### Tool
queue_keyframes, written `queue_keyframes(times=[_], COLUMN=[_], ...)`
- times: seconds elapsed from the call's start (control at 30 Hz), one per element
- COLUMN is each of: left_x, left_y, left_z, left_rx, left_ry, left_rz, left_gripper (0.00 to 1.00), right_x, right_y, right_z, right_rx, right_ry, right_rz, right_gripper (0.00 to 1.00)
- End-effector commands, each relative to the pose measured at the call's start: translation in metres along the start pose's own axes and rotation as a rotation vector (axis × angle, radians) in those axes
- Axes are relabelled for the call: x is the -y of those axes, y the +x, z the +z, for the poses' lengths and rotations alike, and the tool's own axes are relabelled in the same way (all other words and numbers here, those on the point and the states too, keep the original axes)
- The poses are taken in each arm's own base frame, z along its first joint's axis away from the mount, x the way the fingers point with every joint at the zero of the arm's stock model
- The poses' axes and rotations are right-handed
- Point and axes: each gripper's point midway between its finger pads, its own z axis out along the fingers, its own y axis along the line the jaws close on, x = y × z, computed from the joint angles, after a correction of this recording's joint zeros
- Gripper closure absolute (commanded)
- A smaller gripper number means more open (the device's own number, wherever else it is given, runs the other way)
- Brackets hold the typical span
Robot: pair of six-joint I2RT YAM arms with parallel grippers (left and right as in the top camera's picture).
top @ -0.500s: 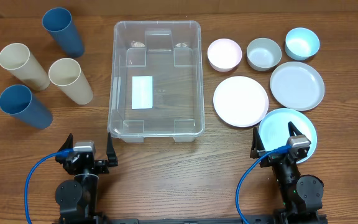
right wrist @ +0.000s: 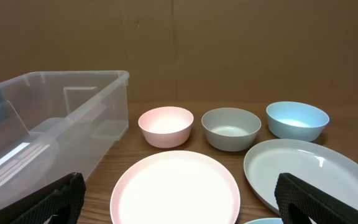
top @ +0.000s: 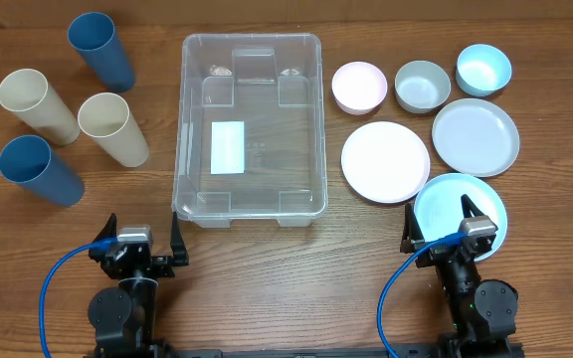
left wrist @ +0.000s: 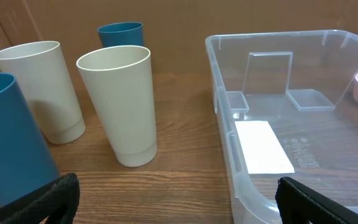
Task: Pack container
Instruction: 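Move the right gripper to the light-blue plate's rim and grasp it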
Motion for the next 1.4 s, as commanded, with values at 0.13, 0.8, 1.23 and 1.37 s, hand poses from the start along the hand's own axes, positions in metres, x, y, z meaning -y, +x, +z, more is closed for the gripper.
queue_keyframes(times=[0.13, 0.8, 1.23, 1.37], left_x=[-0.002, -0.002, -0.002, -0.002], left_y=[0.000, 0.000, 0.000, 0.000], left_z=[0.000, 0.000, 0.000, 0.000], left_rx=[0.006, 0.006, 0.006, 0.006], left_ry=[-0.009, -0.009, -0.009, -0.009], left_rz=[0.011, 0.011, 0.011, 0.011], left_gripper=[0.00, 0.00, 0.00, 0.00], right_x=[0.003, -0.016, -0.060, 0.028], right_y=[0.003, -0.092, -0.035, 0.033], right_z=[0.001, -0.027, 0.007, -0.018], right_rx=[-0.004, -0.112, -0.850, -1.036], right_ry=[0.014, -0.051, -0.224, 0.653], right_rz=[0.000, 0.108, 0.335, 0.659], right_gripper=[0.00, 0.00, 0.00, 0.00])
